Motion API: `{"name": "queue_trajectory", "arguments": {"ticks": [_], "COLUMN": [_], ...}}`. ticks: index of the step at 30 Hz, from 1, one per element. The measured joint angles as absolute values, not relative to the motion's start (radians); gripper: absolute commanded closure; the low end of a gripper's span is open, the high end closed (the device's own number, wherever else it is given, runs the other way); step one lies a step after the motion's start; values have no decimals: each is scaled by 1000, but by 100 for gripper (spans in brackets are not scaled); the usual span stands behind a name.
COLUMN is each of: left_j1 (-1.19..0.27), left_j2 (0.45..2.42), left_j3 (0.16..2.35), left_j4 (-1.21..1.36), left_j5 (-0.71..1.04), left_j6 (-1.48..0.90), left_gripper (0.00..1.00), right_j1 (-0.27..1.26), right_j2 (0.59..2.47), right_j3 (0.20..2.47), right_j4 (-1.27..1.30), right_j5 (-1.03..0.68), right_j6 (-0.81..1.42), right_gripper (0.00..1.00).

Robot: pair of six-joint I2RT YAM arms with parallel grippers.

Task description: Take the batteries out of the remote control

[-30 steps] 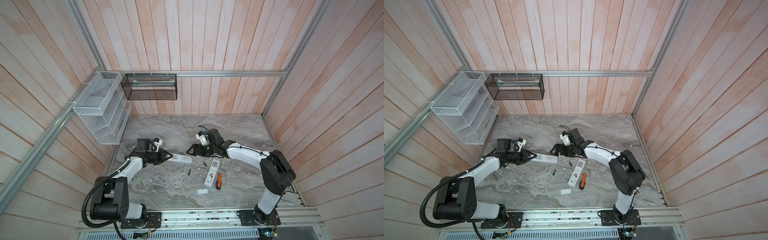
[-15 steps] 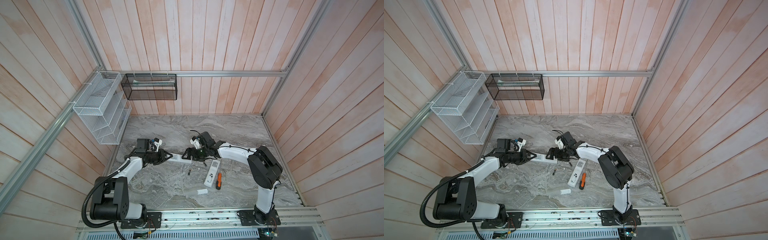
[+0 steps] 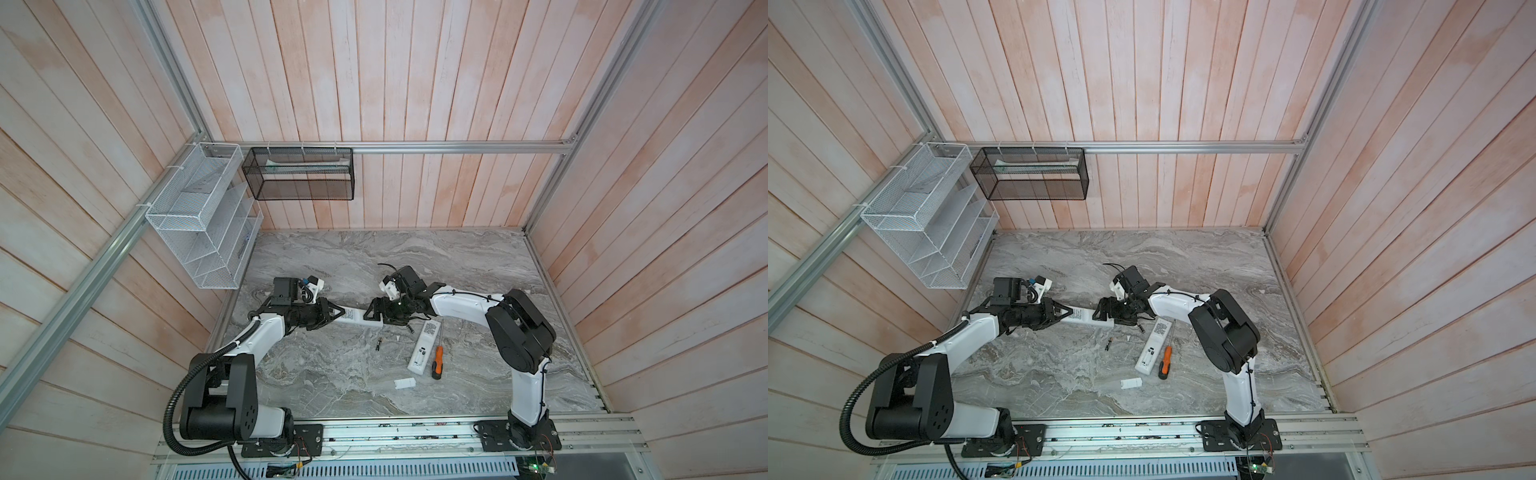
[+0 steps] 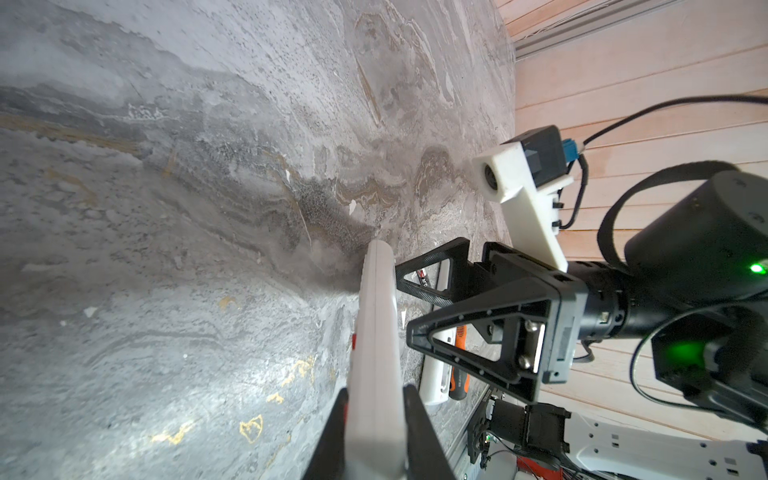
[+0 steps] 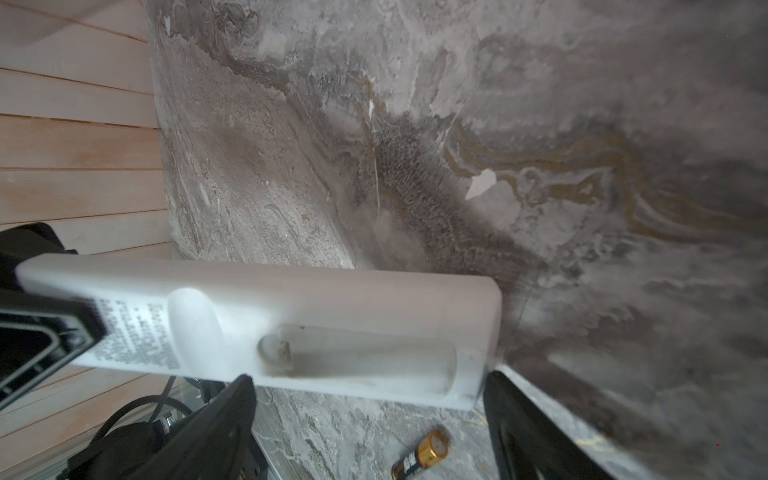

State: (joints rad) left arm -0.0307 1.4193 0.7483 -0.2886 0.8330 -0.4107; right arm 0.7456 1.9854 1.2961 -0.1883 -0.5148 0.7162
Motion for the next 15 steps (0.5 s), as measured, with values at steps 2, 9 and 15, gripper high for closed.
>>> {"name": "queue_trajectory", "arguments": {"ticks": [2, 9, 15], "left_j1": [-31, -28, -26], "left_j2": [1419, 1419, 1419], "left_j3": [748, 748, 748], "left_j4": [-289, -288, -283], "left_j5": [833, 833, 833], "left_j6": [-411, -411, -411], "left_gripper": [97, 98, 98], "right_j1": [746, 746, 746], "right_j2": [1986, 2000, 2019], "right_j3": [1297, 1316, 1335], "right_j4": [-189, -196, -199], "right_j5": [-511, -498, -493], "right_j6": [721, 741, 752], "right_gripper": [17, 19, 19]}}
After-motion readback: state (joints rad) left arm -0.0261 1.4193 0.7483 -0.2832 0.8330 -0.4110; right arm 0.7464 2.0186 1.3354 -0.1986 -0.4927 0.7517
